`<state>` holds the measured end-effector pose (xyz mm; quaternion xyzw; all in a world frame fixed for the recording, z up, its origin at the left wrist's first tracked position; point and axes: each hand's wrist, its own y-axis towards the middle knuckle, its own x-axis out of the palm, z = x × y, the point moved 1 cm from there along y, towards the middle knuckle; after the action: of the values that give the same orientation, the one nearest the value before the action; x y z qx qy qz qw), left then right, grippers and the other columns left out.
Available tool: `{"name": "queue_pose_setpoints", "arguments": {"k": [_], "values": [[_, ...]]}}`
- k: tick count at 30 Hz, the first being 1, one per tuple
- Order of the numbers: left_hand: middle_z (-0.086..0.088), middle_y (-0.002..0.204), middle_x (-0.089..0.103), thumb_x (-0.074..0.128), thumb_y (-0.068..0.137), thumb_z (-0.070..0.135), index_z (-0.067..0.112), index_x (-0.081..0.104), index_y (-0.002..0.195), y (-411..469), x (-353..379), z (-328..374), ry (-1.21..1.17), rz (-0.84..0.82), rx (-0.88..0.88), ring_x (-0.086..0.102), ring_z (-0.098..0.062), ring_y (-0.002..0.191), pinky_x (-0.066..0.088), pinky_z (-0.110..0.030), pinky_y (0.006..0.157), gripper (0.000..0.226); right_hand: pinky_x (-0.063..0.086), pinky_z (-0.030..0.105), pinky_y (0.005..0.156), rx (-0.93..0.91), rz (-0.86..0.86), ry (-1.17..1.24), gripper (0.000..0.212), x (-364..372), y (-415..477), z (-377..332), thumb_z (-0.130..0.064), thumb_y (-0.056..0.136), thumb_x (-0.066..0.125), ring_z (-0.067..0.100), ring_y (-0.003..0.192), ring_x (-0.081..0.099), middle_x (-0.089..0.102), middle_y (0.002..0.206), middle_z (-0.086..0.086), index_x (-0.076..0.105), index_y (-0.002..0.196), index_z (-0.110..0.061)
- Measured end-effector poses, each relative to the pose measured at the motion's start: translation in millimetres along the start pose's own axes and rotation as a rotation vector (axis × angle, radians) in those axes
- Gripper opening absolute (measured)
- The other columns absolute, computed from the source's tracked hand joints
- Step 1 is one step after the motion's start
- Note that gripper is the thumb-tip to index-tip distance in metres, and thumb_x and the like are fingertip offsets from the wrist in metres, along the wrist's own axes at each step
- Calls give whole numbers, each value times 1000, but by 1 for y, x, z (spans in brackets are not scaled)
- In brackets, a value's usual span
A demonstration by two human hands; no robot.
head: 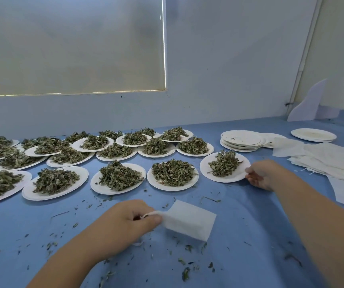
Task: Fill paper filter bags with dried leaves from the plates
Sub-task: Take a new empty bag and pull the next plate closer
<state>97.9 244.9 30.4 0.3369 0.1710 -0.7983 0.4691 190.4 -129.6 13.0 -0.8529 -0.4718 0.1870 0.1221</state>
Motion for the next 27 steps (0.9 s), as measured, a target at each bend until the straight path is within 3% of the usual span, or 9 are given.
{"name": "queue_pose_setpoints", "arguments": {"k": [5,10,14,17,20,23,27], "values": [[9,62,58,58,89,41,28,61,62,-6,-15,-1,-90,223,16,41,-2,46,36,-14,47,30,42,16,32,-25,-59,74,15,-13,-13,5,4,94,52,16,56,47,50,65,11,52,80,0],[3,55,60,59,76,50,25,72,67,-16,-40,-6,-311,464,-77,50,-9,49,44,-23,56,30,44,16,36,-60,-260,59,8,-8,-43,6,0,92,57,13,49,48,51,62,9,57,84,1],[-5,52,56,61,90,36,9,63,61,-24,-62,-16,-321,670,-125,46,-12,43,41,-28,55,39,45,16,40,-73,-468,-1,4,8,-72,9,-4,90,59,10,47,51,57,64,7,61,87,-2],[-13,55,54,60,91,33,-3,57,71,-29,-71,-22,-309,826,-129,43,-13,42,42,-22,50,41,44,17,41,-68,-614,-123,6,24,-91,17,-5,90,60,9,48,52,60,62,4,61,84,-6],[-10,54,54,61,90,34,-9,56,77,-33,-74,-24,-310,920,-132,45,-9,40,42,-27,53,44,44,18,41,-76,-733,-243,8,42,-109,26,-4,89,62,8,47,53,58,60,4,59,83,-8],[3,46,53,59,91,33,1,59,73,-35,-73,-23,-242,957,-135,47,-7,41,43,-30,56,37,44,18,41,-102,-836,-326,6,59,-126,33,-4,88,64,8,47,52,59,61,5,59,85,-6],[2,49,57,56,94,30,32,66,76,-38,-68,-14,-132,949,-110,50,-3,40,42,-25,50,20,44,19,42,-144,-915,-414,6,71,-144,38,-2,88,64,10,48,52,60,59,4,59,86,-5]]}}
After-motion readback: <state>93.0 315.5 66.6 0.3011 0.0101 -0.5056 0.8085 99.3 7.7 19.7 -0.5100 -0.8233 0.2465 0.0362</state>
